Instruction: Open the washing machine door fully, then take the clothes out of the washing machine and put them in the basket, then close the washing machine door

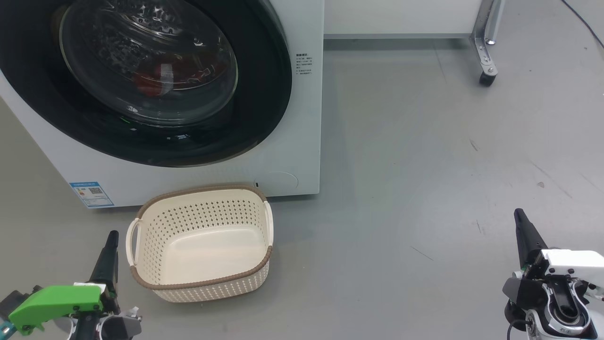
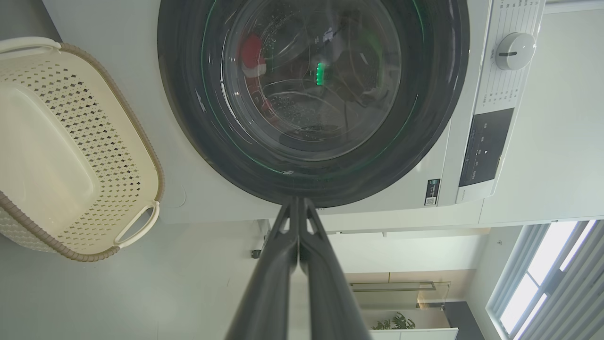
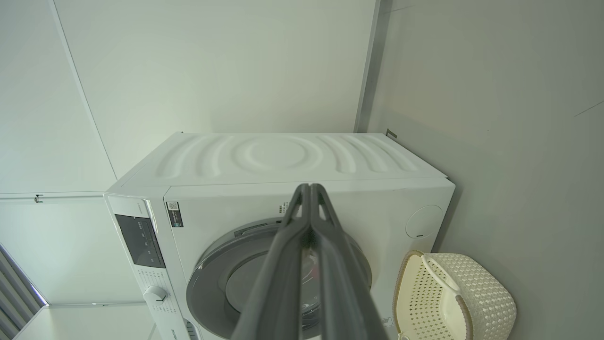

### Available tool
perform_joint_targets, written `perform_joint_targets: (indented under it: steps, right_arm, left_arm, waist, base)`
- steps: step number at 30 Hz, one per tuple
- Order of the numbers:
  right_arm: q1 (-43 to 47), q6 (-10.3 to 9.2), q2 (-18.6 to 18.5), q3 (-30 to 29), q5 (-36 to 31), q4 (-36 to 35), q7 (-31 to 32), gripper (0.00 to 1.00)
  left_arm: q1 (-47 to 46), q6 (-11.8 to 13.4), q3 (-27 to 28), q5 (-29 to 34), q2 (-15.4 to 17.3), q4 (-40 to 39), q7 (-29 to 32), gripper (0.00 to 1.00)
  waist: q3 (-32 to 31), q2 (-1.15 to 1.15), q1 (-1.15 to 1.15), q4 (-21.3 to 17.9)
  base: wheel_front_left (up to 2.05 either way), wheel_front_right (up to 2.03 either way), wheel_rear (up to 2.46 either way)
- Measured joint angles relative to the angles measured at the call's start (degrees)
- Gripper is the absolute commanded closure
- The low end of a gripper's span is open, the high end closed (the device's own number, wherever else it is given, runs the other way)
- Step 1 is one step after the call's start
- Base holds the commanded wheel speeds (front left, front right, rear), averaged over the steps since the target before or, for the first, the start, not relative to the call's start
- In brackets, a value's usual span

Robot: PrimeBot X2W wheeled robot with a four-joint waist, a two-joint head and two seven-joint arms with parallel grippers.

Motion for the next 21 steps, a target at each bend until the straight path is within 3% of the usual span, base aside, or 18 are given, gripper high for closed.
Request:
perform_joint_targets:
  steps: [21]
  right_arm:
    - [0.0, 0.00, 0.0, 0.0, 0.0, 0.0, 0.0, 1.00]
  left_arm:
    - [0.0, 0.0, 0.0, 0.0, 0.0, 0.0, 0.0, 1.00]
  waist:
    - [0.0, 0.00, 0.00, 0.0]
  base:
    - [0.00, 0.00, 0.00]
